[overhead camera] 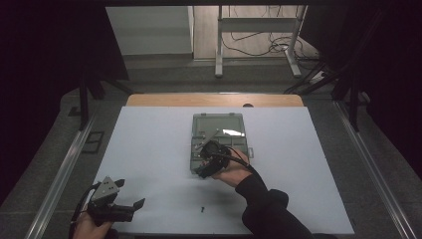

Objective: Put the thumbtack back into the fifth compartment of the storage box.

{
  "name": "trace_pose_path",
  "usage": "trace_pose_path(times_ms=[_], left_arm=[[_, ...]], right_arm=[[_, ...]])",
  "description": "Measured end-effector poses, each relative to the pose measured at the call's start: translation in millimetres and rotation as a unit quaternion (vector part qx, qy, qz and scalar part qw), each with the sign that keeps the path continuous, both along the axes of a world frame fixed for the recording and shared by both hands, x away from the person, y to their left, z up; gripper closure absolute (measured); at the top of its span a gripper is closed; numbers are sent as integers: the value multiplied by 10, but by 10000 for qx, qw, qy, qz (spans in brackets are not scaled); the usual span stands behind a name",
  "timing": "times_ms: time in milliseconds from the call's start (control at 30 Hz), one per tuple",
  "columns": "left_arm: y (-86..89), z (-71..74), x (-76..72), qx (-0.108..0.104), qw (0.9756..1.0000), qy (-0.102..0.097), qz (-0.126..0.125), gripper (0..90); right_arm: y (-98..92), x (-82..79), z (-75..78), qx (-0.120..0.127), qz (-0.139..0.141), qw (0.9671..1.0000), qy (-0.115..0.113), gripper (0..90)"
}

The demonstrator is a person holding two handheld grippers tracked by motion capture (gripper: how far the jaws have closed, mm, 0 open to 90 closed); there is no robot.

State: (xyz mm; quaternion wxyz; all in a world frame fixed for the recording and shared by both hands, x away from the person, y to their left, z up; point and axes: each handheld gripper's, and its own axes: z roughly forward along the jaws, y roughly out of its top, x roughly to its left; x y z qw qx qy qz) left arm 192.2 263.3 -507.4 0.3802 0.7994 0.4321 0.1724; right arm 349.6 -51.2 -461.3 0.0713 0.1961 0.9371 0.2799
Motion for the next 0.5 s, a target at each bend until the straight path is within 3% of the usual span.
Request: trace_pose_path(times_ms=[267, 500], left_arm=[[-7, 0, 3, 26, 10000, 6, -11, 30], [-7, 0, 4, 25, 10000, 14, -5, 30]], right_arm=[[-79, -257, -48, -95, 129, 9999, -11, 156], [-140, -430, -139, -156, 154, 9997, 62, 147]])
